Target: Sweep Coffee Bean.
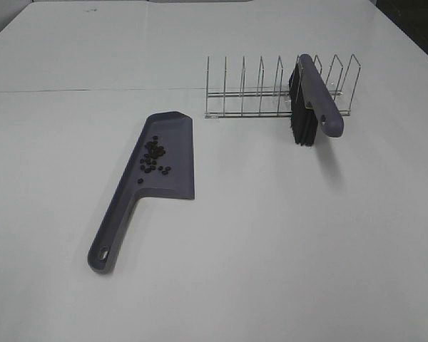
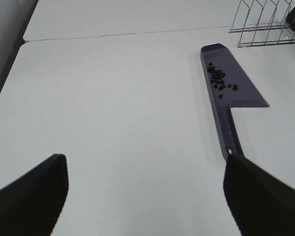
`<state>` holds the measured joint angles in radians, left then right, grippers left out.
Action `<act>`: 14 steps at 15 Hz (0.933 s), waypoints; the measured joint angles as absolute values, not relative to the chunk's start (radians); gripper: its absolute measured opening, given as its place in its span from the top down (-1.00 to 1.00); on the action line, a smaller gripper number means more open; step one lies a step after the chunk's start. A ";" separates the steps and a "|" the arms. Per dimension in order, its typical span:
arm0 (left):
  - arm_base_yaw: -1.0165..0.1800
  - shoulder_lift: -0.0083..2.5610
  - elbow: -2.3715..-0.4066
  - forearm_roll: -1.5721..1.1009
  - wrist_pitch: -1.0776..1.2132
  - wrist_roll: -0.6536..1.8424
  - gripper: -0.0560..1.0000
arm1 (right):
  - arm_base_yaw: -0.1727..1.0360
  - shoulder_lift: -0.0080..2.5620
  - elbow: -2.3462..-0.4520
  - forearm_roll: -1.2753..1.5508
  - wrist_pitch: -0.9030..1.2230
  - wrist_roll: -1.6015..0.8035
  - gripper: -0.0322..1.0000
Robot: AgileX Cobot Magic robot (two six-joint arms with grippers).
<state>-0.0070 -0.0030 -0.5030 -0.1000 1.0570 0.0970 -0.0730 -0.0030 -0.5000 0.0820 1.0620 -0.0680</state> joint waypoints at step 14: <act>-0.007 -0.003 -0.503 -0.100 1.057 0.097 -0.64 | -0.030 -0.003 -0.500 0.089 1.062 -0.068 -0.51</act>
